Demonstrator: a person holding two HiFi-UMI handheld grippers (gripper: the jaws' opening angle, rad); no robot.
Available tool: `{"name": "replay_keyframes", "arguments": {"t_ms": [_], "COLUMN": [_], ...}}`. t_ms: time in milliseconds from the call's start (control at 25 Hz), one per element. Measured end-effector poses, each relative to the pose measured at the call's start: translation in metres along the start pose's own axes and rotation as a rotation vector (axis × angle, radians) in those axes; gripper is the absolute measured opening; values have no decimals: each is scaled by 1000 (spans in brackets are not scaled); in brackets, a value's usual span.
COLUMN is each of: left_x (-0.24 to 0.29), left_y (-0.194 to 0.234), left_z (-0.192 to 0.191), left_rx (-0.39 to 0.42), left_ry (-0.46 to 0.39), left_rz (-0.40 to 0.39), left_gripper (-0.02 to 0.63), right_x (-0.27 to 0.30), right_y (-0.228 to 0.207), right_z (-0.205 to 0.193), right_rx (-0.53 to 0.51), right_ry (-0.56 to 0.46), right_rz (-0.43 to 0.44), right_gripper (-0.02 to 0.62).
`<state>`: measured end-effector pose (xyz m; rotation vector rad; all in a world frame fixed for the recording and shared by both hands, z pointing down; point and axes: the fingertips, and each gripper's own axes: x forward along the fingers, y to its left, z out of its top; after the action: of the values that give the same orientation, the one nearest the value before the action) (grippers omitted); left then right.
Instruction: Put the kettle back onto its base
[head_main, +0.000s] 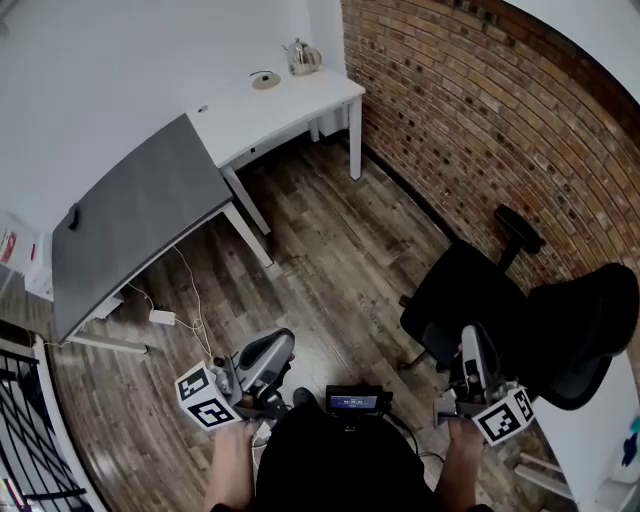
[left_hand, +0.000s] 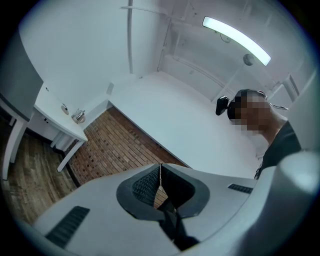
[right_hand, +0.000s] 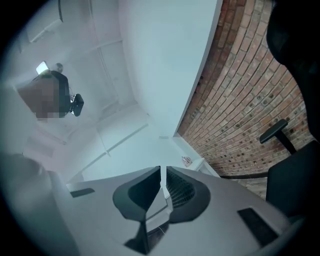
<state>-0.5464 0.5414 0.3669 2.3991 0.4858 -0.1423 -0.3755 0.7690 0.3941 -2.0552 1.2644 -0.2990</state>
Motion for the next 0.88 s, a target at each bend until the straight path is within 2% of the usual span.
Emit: {"name": "replay_keyframes", "arguments": {"t_ms": [160, 240, 440, 560, 760, 880], "left_x": [-2, -4, -4, 7, 31, 45], "left_y": [-4, -3, 13, 26, 64, 95], "left_z": [3, 4, 9, 10, 21, 36], "left_rx": [-2, -4, -15, -14, -37, -57], "left_ry": [-21, -31, -62, -61, -76, -97], "left_rz": [14, 24, 67, 62, 22, 10], "left_gripper": [18, 18, 20, 23, 107, 118], "right_x": [-1, -2, 2, 11, 41, 68], "right_y": [-6, -9, -15, -23, -31, -34], "right_z": [4, 5, -3, -4, 2, 3], "right_rx": [-77, -97, -75, -80, -123, -133], "right_ry": [2, -4, -2, 8, 22, 24], "right_rz": [-1, -4, -7, -27, -48, -69], "right_gripper": [24, 52, 75, 75, 75, 75]}}
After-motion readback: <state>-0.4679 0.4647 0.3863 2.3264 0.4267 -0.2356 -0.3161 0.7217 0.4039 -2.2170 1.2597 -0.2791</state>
